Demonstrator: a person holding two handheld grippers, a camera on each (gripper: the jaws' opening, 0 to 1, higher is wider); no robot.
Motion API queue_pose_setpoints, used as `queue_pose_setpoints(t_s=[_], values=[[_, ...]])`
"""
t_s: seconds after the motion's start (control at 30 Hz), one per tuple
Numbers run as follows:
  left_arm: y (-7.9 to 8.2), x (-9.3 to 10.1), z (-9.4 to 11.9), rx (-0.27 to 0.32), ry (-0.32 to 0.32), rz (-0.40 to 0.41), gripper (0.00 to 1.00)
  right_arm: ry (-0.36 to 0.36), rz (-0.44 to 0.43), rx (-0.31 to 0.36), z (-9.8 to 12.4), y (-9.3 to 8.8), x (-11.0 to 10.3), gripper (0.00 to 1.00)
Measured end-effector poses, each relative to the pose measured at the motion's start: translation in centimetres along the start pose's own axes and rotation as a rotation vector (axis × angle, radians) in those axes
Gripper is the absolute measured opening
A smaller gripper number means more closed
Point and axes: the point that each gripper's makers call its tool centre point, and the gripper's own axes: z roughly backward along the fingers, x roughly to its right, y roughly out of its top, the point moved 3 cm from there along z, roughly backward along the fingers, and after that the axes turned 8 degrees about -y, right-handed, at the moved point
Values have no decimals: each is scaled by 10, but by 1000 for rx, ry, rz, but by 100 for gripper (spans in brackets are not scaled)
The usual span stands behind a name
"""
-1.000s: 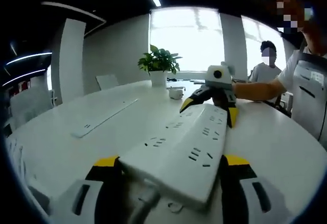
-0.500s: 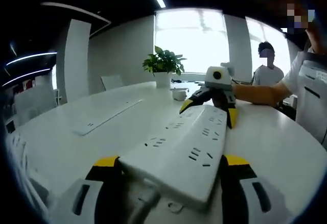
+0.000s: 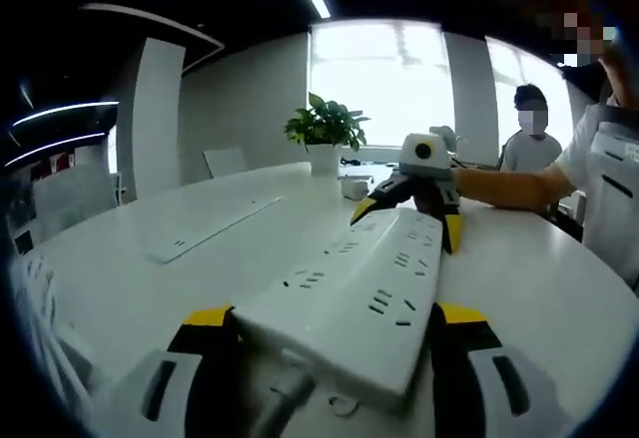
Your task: Straighten the power strip on the desk, plug the charger into it
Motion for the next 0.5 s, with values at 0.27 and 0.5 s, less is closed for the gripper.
queue_pose_setpoints(t_s=[0.27,0.5], values=[[0,5,1,6,18,4,80,26,3,3,0,0,0,69],[-1,9,2,10,34,9,80,48,7,6,0,0,1,69]])
